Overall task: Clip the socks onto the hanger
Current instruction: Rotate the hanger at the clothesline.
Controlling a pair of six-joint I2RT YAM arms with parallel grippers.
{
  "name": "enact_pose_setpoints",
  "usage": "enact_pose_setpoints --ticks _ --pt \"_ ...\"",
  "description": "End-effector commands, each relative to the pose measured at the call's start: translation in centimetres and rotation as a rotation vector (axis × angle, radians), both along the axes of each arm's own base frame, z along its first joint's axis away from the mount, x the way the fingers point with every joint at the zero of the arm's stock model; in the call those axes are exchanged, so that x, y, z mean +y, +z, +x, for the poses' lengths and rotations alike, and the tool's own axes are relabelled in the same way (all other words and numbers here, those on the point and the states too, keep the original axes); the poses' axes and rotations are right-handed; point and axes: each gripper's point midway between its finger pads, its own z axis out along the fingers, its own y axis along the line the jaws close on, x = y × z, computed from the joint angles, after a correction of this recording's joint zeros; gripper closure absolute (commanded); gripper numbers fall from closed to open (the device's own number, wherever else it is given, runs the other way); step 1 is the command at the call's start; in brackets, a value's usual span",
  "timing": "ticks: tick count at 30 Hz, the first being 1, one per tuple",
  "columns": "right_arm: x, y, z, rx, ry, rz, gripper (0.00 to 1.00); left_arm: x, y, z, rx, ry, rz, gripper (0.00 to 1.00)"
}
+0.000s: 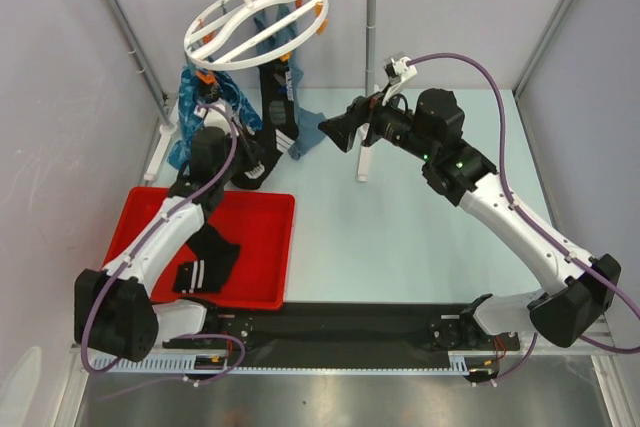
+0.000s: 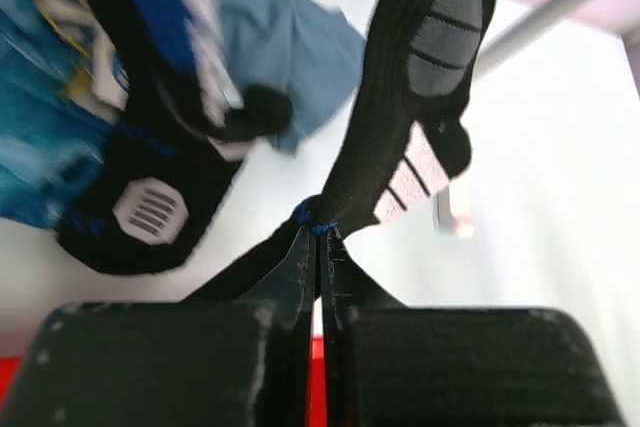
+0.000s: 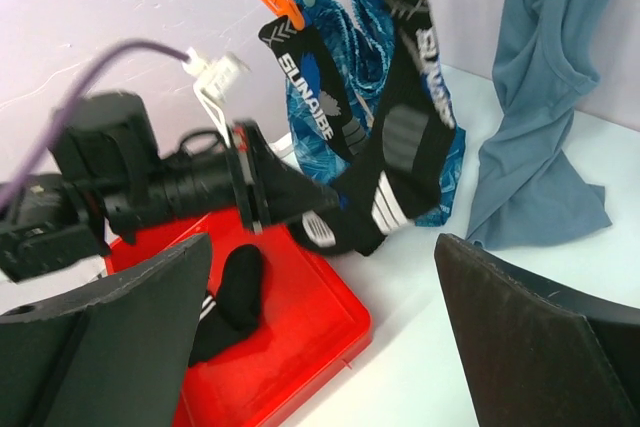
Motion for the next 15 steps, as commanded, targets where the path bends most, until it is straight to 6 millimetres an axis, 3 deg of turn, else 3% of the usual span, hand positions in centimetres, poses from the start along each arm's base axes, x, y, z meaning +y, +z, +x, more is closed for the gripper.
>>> enact_pose_setpoints --ticks 1,4,6,11,15 --pt "-0.4 2.2 -0.3 -0.054 0.009 0.056 0.0 2.7 2.3 1.8 -0.024 0.12 0.073 1.0" --pt "-0.4 1.7 -0.1 -0.046 0.009 0.051 0.0 4.5 1.9 3.2 0.024 0.187 0.077 0.93" --pt "-0.4 1.3 0.1 -0.038 0.006 0.046 0.0 5.0 0.7 3.5 0.067 0.202 0.069 0.73" --pt "-0.4 0.8 0.5 -0.034 -0.002 0.043 0.0 6.1 -0.7 3.7 0.116 0.247 0.077 0.57" --pt "-0.4 0.2 1.3 -0.029 -0.026 0.028 0.0 6.1 -0.5 3.0 0.112 0.241 0.071 0.51"
